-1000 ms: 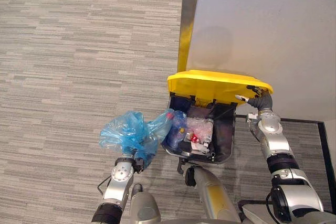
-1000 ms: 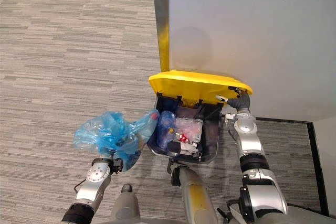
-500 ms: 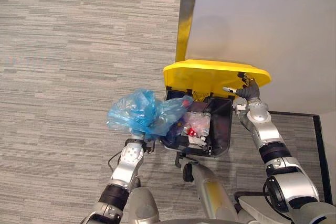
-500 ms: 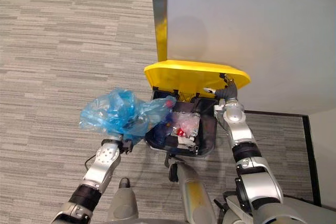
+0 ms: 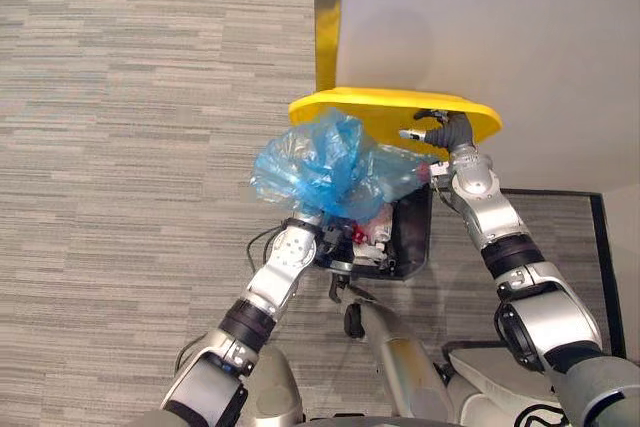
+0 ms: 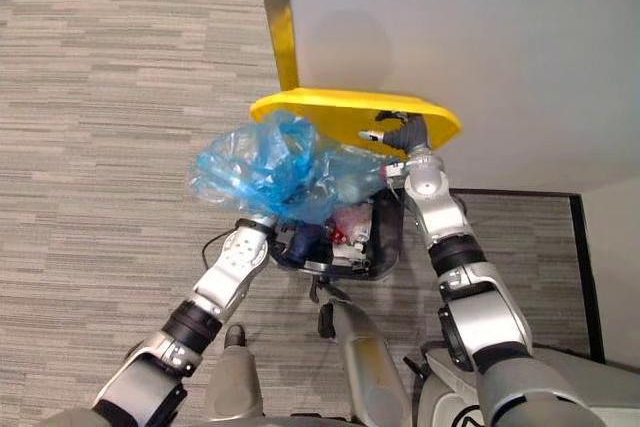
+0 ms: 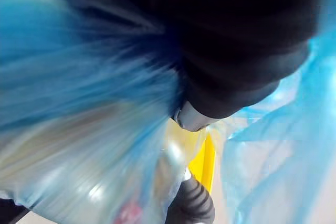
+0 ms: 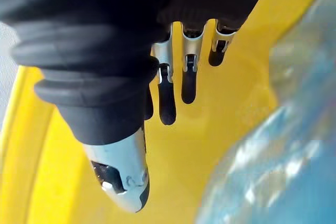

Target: Gather rubbish on tea table into small bin, then transfer packed bag to large trash can.

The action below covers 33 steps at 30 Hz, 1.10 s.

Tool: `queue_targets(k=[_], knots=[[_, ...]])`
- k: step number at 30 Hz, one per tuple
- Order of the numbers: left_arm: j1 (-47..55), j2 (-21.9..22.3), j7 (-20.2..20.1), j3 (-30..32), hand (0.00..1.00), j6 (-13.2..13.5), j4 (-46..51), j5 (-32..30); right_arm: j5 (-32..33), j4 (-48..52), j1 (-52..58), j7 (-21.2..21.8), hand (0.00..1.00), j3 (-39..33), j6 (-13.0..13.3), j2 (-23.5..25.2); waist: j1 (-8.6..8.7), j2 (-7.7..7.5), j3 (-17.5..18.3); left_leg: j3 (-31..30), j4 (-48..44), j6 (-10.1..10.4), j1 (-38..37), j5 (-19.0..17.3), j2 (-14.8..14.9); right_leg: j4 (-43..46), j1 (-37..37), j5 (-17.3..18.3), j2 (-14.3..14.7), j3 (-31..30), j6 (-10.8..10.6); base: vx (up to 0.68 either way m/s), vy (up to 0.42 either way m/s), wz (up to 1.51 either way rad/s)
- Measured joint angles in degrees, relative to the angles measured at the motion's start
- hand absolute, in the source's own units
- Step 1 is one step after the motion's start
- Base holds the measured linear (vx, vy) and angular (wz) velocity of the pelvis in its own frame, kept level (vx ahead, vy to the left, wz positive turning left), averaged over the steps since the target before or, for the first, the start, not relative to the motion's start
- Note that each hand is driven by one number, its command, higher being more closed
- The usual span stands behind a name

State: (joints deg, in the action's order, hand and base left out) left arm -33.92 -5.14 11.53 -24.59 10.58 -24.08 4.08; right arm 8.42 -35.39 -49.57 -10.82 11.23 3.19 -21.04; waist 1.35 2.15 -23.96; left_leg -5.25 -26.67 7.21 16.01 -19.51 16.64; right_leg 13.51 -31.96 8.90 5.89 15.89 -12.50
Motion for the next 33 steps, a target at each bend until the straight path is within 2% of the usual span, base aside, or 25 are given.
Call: queue_targets(k=[1, 2, 3, 4, 5, 6, 9, 15, 17, 18, 27, 33], knots=[[-1.48, 0.44, 0.05, 0.38, 1.00, -0.05, -0.99, -0.03, 0.00, 0.89, -0.78, -0.04, 0.00, 0.14, 0.07, -0.43, -0.51, 1.23, -0.83, 0.53, 0.60, 0.16, 0.11, -1.75, 1.36, 10.06, -3.80, -1.26, 0.37, -2.49, 7.93, -0.11, -0.001, -0.14], [-3.39, 0.40, -0.10, 0.32, 1.00, -0.03, -2.25, -0.27, 0.00, 1.27, -1.42, -0.29, 0.00, 0.17, 0.56, -0.31, 0.92, -0.54, -2.34, 1.13, 0.63, 2.98, 0.26, -1.20, -0.18, 20.85, -5.88, -3.96, -0.71, -11.72, 14.91, 0.00, -0.038, 0.56], [-4.04, 0.35, -0.06, 0.03, 1.00, -0.04, -3.28, -0.29, 0.01, 1.14, -1.93, -0.22, 0.00, 0.69, 0.54, -0.11, 2.78, -3.21, -2.76, 0.86, 0.44, 4.55, 0.46, -0.30, -2.49, 15.22, -2.05, -5.34, -4.76, -13.97, 12.87, 0.03, -0.060, 0.45], [-4.72, 0.42, 0.19, 0.28, 1.00, -0.09, -4.18, -0.27, 0.00, 0.88, -3.66, -0.06, 0.00, 1.08, 0.48, -0.12, 2.08, -2.29, -3.53, 0.59, -0.63, 5.12, 1.18, -0.22, -1.79, 14.61, -2.80, -5.08, -3.87, -13.40, 11.63, 0.04, -0.044, -0.06], [-7.22, 0.23, -0.06, -0.10, 1.00, -0.47, -8.69, -0.37, -0.01, 0.93, -5.98, -0.13, 0.00, 1.27, 0.56, 0.30, 1.25, -2.28, -4.21, 1.96, -1.28, 4.58, 2.52, -0.02, -1.90, 10.51, -2.91, -10.22, -3.77, -11.62, 13.13, 0.02, -0.006, -0.57], [-7.89, 0.18, -0.02, 0.01, 1.00, -0.78, -10.05, -0.37, -0.01, 0.94, -6.54, -0.14, 0.00, 1.32, 0.57, 0.32, 1.58, -2.35, -4.58, 2.22, -1.21, 4.80, 3.11, 0.09, -1.83, 10.47, -3.16, -10.83, -3.80, -11.60, 14.07, 0.01, 0.026, -0.31], [-8.69, -0.24, -0.15, 0.01, 1.00, -1.61, -13.54, -1.28, 0.01, 0.93, -7.12, -0.18, 0.00, 2.20, 0.55, 0.38, 2.39, -2.17, -5.22, 2.37, -1.36, 4.86, 3.55, 0.12, -2.18, 10.37, -3.35, -11.23, -4.19, -11.50, 14.35, 0.02, 0.028, 0.02], [-12.89, -0.40, -0.24, 0.12, 1.00, -1.73, -20.32, -2.70, 0.01, 3.22, -7.67, -0.28, 0.00, 2.35, 0.67, 0.64, 2.53, -2.17, -5.22, 2.29, -2.04, 4.52, 7.40, 0.32, -3.10, 7.80, -5.54, -13.29, -4.81, -11.98, 13.43, 0.00, 0.039, 0.00], [-13.77, -0.72, -0.15, 0.40, 1.00, -2.60, -23.09, -4.10, -0.01, 3.23, -8.43, -0.34, 0.00, 2.37, 0.74, 1.71, 2.63, -2.18, -5.22, 2.26, -2.50, 4.47, 9.13, 0.35, -3.47, 7.73, -7.14, -13.68, -4.99, -12.31, 13.38, 0.00, 0.000, 0.00], [-13.84, -0.72, -0.14, 0.42, 0.00, -2.83, -23.67, -4.65, -0.03, 3.23, -8.59, -0.37, 0.00, 2.37, 0.74, 2.07, 2.62, -2.18, -5.22, 2.30, -2.49, 4.44, 9.36, 0.38, -3.52, 7.74, -7.41, -13.73, -5.01, -12.41, 13.39, 0.00, 0.000, 0.00], [-15.22, -0.49, -0.57, 0.53, 0.00, -4.20, -26.04, -10.24, -0.05, 7.99, -8.48, -1.38, 0.00, 3.22, 0.83, 7.27, 2.59, -2.25, -5.18, 2.87, -2.45, 4.44, 11.78, 0.41, -3.45, 7.90, -10.08, -13.76, -5.17, -12.71, 13.35, 0.01, 0.004, -0.01], [-15.24, 2.52, -1.43, 2.91, 0.00, -5.26, -26.02, -15.08, -0.24, 10.49, -6.74, -1.55, 0.00, 3.09, 0.89, 8.75, 2.53, -2.60, -4.98, 4.23, -2.39, 4.44, 11.28, 0.39, -2.88, 8.35, -10.32, -13.74, -5.24, -13.08, 13.34, 0.02, 0.010, -0.04]])
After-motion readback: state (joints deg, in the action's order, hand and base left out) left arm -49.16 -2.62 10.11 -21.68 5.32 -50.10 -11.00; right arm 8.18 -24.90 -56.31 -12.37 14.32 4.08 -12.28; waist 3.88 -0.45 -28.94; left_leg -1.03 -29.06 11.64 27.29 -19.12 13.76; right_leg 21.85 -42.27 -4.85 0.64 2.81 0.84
